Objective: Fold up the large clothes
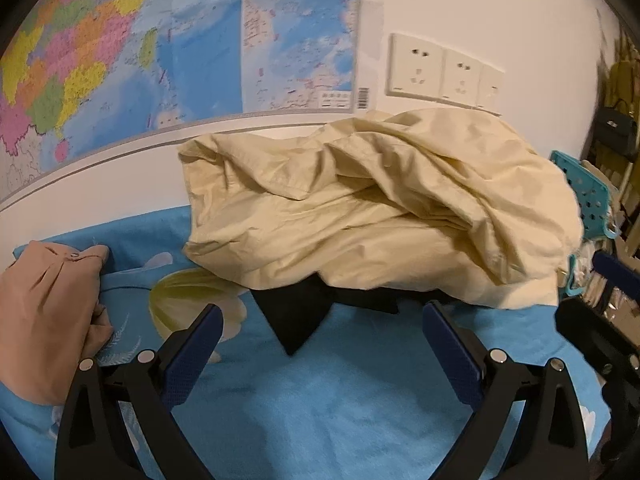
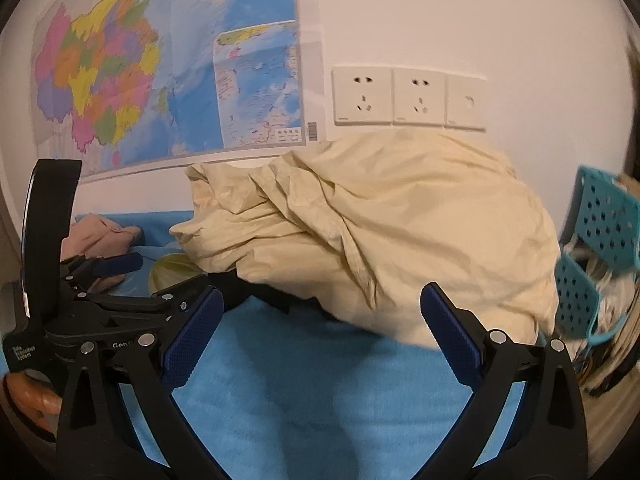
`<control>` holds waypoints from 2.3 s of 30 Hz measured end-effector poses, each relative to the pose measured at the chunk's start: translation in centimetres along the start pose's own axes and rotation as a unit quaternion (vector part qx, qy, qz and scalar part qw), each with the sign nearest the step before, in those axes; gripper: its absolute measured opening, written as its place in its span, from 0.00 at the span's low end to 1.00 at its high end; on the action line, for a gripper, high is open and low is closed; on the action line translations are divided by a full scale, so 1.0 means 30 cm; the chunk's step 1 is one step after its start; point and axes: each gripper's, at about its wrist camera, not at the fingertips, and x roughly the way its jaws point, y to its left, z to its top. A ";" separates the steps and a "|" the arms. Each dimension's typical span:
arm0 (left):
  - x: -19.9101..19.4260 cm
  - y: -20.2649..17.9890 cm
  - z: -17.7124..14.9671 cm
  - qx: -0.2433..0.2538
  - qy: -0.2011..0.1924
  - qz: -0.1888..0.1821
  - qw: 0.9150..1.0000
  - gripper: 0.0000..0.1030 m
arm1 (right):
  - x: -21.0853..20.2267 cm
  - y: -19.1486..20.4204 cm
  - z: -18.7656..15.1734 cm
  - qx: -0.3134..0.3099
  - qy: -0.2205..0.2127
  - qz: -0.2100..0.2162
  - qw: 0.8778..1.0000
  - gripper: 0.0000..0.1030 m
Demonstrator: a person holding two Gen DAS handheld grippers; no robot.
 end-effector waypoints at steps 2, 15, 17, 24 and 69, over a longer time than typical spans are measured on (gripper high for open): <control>0.023 0.028 0.013 -0.012 0.005 0.003 1.000 0.93 | 0.034 0.012 0.030 -0.022 -0.003 -0.005 1.000 0.95; 0.163 0.201 0.053 -0.050 0.025 0.065 0.996 0.93 | 0.440 0.189 0.191 -0.252 0.010 -0.060 0.966 0.94; 0.185 0.218 0.053 -0.051 0.031 0.069 0.996 0.93 | 0.496 0.226 0.191 -0.295 0.013 -0.069 0.953 0.88; 0.237 0.274 0.037 -0.061 0.047 0.069 0.995 0.93 | 0.530 0.187 0.298 -0.313 0.041 -0.047 0.948 0.08; -0.037 0.073 0.261 0.036 -0.188 -0.204 0.960 0.00 | -0.515 -0.396 0.815 -0.011 -0.203 0.037 0.978 0.07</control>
